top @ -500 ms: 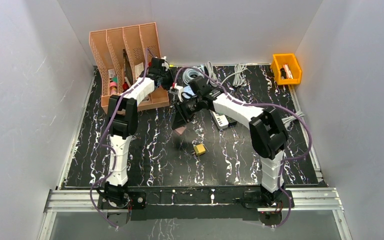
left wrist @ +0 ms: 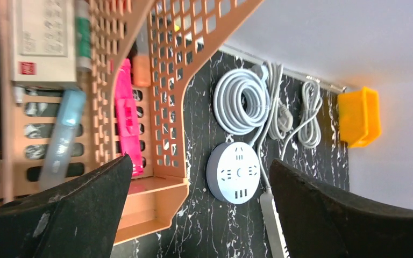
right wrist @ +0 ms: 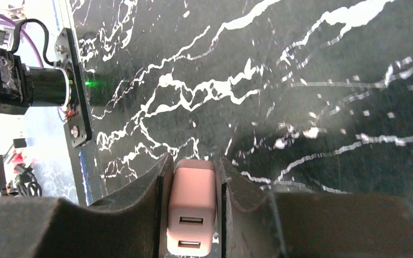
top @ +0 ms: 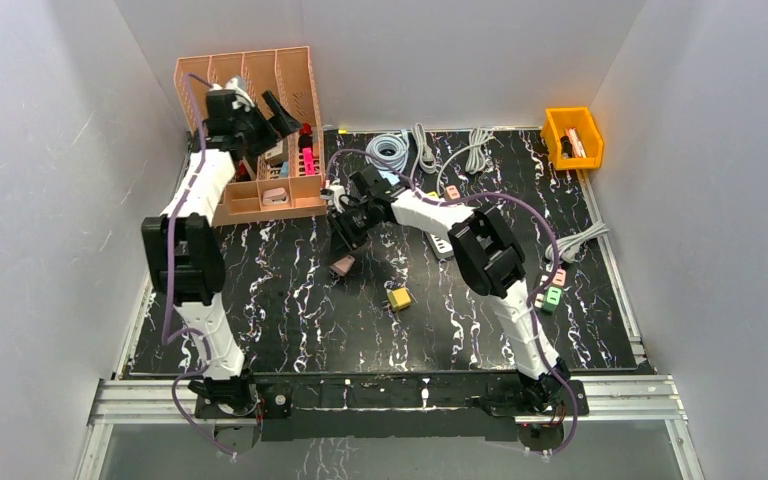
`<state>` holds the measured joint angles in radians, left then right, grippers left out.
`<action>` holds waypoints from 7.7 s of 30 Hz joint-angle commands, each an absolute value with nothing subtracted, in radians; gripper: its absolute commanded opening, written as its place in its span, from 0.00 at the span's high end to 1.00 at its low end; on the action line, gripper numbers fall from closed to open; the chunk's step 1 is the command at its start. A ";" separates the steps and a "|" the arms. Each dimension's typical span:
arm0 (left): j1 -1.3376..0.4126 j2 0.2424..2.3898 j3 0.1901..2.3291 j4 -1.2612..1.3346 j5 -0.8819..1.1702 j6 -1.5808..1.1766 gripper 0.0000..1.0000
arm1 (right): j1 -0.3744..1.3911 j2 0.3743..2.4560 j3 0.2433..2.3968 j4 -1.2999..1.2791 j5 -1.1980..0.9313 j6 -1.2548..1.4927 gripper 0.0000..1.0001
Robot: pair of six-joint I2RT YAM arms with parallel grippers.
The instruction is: Pull the plug off the socket
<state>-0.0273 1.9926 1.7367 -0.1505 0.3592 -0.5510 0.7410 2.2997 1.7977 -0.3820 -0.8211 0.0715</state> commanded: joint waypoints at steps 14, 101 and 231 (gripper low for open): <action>-0.021 1.683 1.489 -0.158 0.285 -0.487 0.02 | 0.822 2.196 1.929 -0.449 -0.463 -0.054 0.02; -0.362 1.875 1.406 0.050 0.530 -0.567 0.07 | 0.474 1.826 1.584 -0.248 -0.094 0.190 1.00; -0.239 2.049 1.692 -0.178 0.513 -0.438 1.00 | 0.552 1.997 1.434 -0.785 -0.552 0.075 0.01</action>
<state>-0.2562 2.1254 1.6943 -0.2157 0.4835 -0.4240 0.5564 2.0018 1.3872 -0.7536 -0.6071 0.1013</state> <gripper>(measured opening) 0.327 0.976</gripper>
